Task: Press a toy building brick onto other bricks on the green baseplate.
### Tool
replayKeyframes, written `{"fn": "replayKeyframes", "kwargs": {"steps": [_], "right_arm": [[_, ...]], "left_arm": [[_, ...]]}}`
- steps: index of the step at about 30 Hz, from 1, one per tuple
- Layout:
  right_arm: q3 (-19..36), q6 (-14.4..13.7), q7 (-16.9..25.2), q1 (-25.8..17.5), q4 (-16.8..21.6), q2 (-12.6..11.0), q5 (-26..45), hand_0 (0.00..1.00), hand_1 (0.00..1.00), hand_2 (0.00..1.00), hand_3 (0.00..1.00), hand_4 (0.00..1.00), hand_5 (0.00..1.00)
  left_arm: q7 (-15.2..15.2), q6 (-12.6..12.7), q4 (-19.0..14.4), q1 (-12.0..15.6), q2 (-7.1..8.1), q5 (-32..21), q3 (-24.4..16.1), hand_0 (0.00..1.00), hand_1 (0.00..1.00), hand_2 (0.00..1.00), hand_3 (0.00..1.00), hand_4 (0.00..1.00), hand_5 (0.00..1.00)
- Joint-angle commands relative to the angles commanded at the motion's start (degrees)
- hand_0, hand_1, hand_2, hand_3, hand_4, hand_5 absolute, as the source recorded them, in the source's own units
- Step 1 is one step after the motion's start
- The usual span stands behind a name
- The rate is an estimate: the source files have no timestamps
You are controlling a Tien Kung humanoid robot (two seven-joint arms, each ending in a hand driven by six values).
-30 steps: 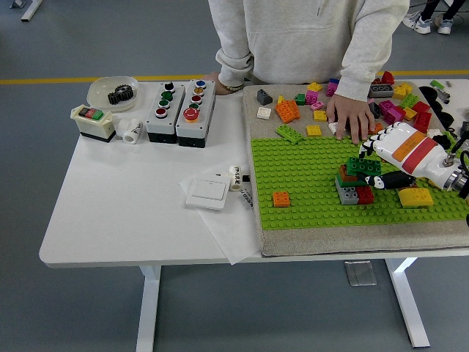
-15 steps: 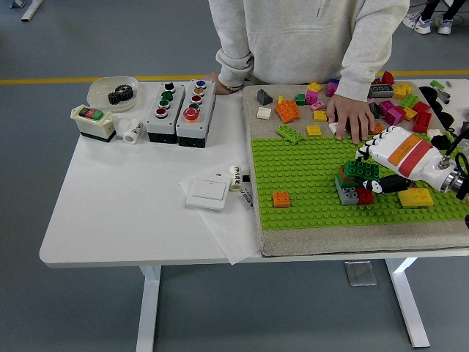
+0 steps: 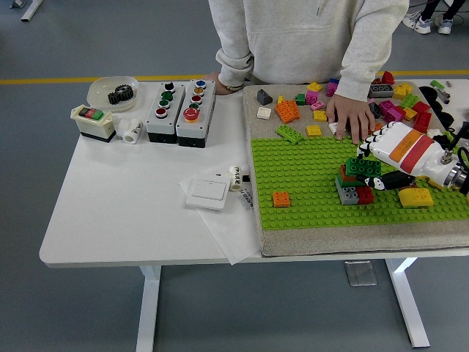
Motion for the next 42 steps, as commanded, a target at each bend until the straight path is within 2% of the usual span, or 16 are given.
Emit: {"fn": "replayKeyframes", "kwargs": {"steps": [13, 20, 34, 42], "right_arm": [[-7.9, 0.0, 0.1, 4.9, -1.0, -0.5, 6.6, 0.358, 0.464, 0.502, 0.506, 0.692, 0.546], [-13.7, 0.0, 0.1, 6.4, -0.5, 0.1, 10.1, 0.358, 0.465, 0.503, 0.507, 0.692, 0.550], [-16.2, 0.0, 0.1, 7.3, -0.4, 0.1, 11.4, 0.357, 0.466, 0.505, 0.508, 0.693, 0.558], [-15.9, 0.0, 0.1, 7.6, 1.4, -0.8, 11.0, 0.358, 0.469, 0.507, 0.506, 0.692, 0.570]], "left_arm": [[0.0, -0.1, -0.1, -0.9, 0.14, -0.2, 0.2, 0.720, 0.754, 0.753, 0.609, 0.677, 0.607], [0.1, -0.1, -0.1, -1.2, 0.21, -0.1, 0.2, 0.720, 0.754, 0.753, 0.609, 0.676, 0.605], [0.0, -0.1, -0.2, -1.6, 0.29, -0.1, 0.2, 0.720, 0.754, 0.753, 0.608, 0.677, 0.607], [-0.1, -0.1, -0.1, -1.6, 0.32, -0.2, 0.2, 0.721, 0.753, 0.753, 0.608, 0.678, 0.607]]}}
